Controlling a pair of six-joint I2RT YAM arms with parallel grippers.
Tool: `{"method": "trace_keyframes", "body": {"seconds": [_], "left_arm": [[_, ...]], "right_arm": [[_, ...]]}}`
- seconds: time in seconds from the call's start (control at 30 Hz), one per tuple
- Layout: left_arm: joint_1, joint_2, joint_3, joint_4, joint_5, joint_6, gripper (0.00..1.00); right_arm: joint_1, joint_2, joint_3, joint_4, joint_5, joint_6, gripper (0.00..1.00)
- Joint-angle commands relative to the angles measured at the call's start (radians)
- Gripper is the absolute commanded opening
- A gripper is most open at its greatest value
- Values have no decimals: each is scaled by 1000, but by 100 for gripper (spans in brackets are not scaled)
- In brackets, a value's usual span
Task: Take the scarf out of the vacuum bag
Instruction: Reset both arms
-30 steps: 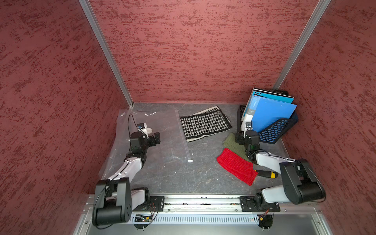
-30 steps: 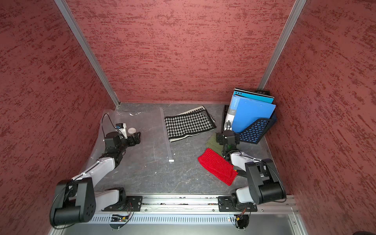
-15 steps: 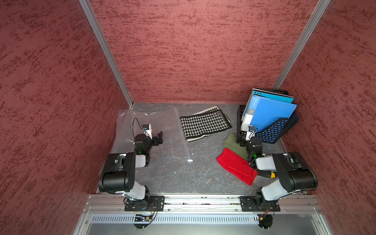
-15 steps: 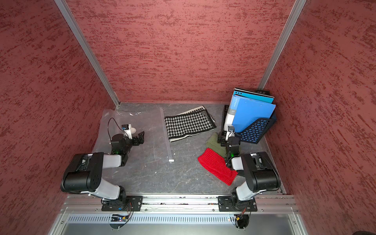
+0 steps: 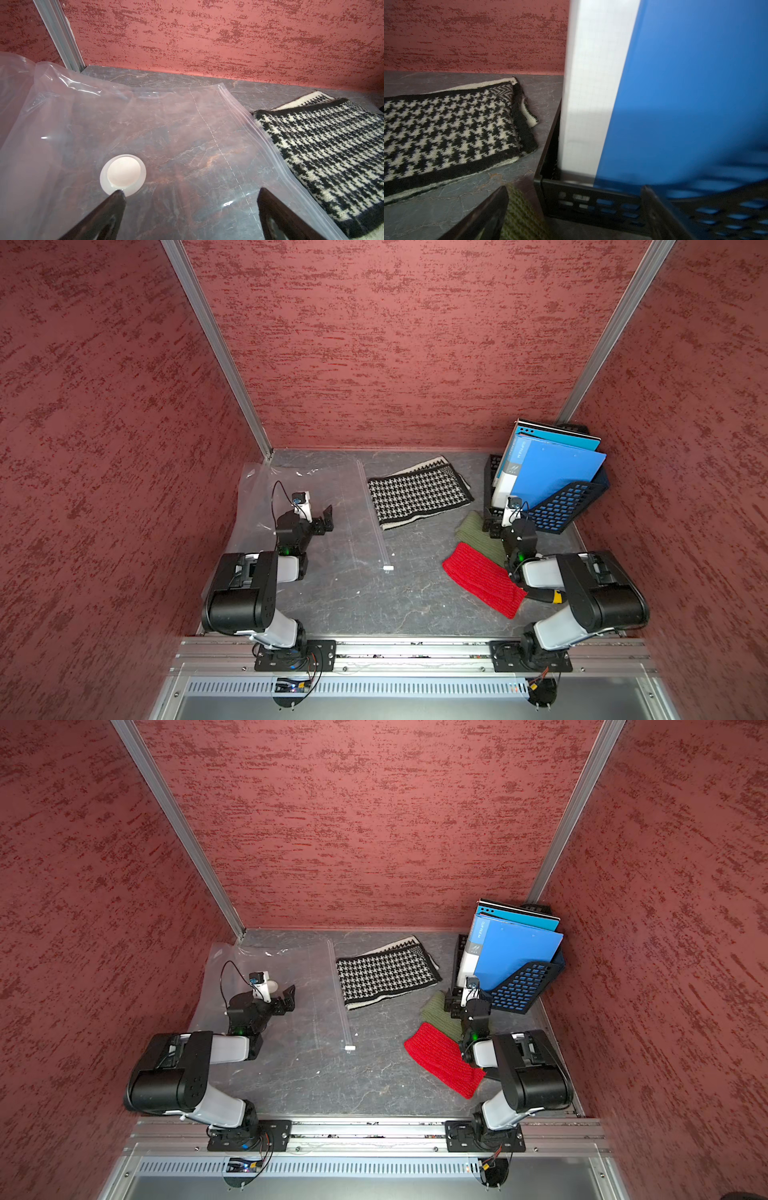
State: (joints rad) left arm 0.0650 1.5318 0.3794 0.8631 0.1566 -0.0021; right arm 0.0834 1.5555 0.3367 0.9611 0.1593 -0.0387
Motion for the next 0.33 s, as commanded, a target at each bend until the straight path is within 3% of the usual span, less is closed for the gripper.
{"method": "trace_keyframes", "body": {"seconds": [0.0,0.3], "left_arm": [[-2,-3,7,17,-3,14,100],[2,-4,7,19,7,11,100]], "right_arm": [[-4,-8,10,30,-16,-9,99],[-4,-8,14,24,-16,-7,99]]}}
